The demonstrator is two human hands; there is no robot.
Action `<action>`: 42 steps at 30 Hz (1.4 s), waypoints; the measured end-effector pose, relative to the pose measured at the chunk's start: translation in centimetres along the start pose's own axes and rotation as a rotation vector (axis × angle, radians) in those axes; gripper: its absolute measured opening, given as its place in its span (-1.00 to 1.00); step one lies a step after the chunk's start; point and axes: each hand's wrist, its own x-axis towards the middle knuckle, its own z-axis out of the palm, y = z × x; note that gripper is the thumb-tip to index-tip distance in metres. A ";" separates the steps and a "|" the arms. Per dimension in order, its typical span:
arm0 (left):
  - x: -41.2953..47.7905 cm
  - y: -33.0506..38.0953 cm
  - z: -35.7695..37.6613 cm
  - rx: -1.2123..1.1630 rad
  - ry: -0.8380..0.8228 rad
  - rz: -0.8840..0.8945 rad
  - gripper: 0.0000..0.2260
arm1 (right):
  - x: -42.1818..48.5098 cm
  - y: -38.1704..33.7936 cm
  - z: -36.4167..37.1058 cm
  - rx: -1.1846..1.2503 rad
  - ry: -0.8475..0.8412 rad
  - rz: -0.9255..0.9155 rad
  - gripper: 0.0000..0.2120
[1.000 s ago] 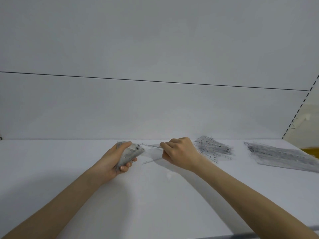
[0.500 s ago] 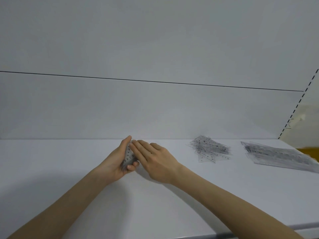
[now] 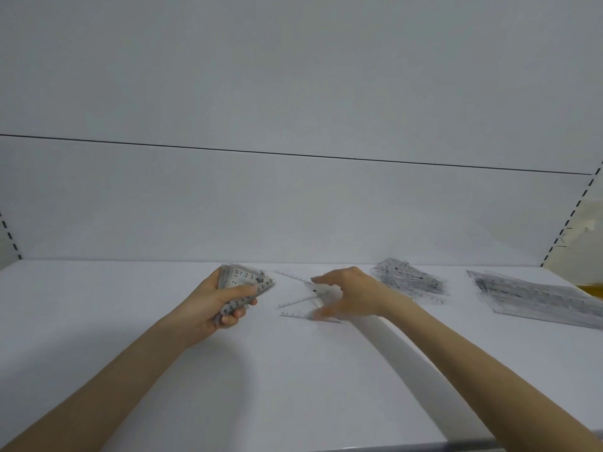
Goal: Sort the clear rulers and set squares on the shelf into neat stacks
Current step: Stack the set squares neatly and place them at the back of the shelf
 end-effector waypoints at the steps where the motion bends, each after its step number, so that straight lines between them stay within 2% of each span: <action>1: -0.1 0.0 -0.2 -0.001 0.003 -0.010 -0.16 | -0.1 -0.1 0.1 -0.011 -0.035 0.012 -0.28; 3: -0.2 0.0 -0.6 -0.002 0.005 -0.024 -0.28 | -0.1 -0.5 0.2 -0.036 -0.050 -0.016 -0.38; 6: -0.2 -0.1 -0.8 -0.002 0.000 -0.021 -0.21 | 0.5 -0.6 0.0 -0.172 -0.037 -0.130 -0.63; 10: -0.2 -0.1 -0.7 -0.011 -0.007 -0.026 -0.26 | 1.3 -1.4 0.4 -0.424 -0.002 -0.236 -0.81; 14: -0.3 -0.4 -0.6 -0.013 0.006 -0.026 -0.29 | 1.1 -2.2 0.8 -0.677 0.011 -0.413 -0.73; 16: -0.3 -0.5 -0.5 -0.012 0.004 -0.025 -0.28 | 1.2 -1.9 1.0 -0.763 0.017 -0.438 -0.73; 19: -0.3 -0.4 -0.6 -0.009 -0.007 -0.020 -0.23 | 1.9 -1.0 1.2 -0.771 0.188 -0.456 -0.63; 21: -0.4 -0.2 -0.6 -0.006 -0.003 -0.018 -0.23 | 2.4 -0.9 1.4 -0.760 0.267 -0.495 -0.71; 23: -0.7 0.0 -0.5 -0.007 0.012 -0.022 -0.31 | 2.3 -1.3 1.6 -0.737 0.347 -0.503 -0.82; 27: -0.8 -0.1 -0.5 -0.047 0.066 -0.046 -0.55 | 2.6 -2.2 2.1 -0.589 0.564 -0.522 -0.92; 31: -0.6 -0.1 0.1 -0.066 0.103 -0.101 -0.64 | 2.0 -3.4 2.1 -0.400 0.921 -0.540 -0.82; 33: -0.5 -0.1 0.6 -0.089 0.079 -0.142 -0.56 | 1.5 -4.7 2.7 -0.356 1.042 -0.639 -0.86; 36: -0.4 -0.2 1.3 -0.146 0.007 -0.166 -0.51 | 1.4 -6.5 4.0 -0.346 1.049 -0.816 -0.90; 39: -0.2 -0.2 1.7 -0.107 -0.074 -0.116 -0.67 | 1.7 -6.7 5.2 -0.429 0.966 -0.934 -0.78; 42: 0.1 -0.7 1.0 -0.047 -0.144 -0.030 -0.45 | 1.0 -6.2 5.3 -0.338 0.733 -0.970 -0.57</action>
